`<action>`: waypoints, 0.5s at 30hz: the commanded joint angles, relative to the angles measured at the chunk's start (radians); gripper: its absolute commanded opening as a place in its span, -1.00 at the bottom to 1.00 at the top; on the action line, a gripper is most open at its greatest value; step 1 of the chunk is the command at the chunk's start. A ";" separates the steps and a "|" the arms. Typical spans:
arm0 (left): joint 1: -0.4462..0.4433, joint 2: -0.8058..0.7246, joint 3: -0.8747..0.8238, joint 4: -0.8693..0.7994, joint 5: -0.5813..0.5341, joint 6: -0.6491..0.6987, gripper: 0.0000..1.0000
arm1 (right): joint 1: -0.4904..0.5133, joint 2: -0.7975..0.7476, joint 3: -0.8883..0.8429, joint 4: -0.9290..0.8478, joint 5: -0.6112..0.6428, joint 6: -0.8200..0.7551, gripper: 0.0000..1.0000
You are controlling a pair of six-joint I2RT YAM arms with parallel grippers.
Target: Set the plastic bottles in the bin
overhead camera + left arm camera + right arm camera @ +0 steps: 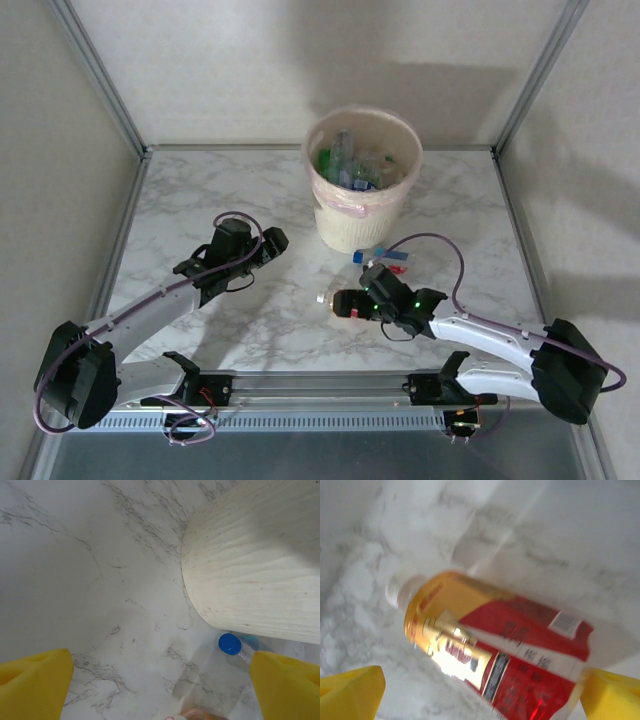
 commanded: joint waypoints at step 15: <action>0.037 -0.033 -0.009 -0.006 0.022 0.006 0.82 | 0.028 0.337 0.303 -0.118 0.278 -0.366 0.97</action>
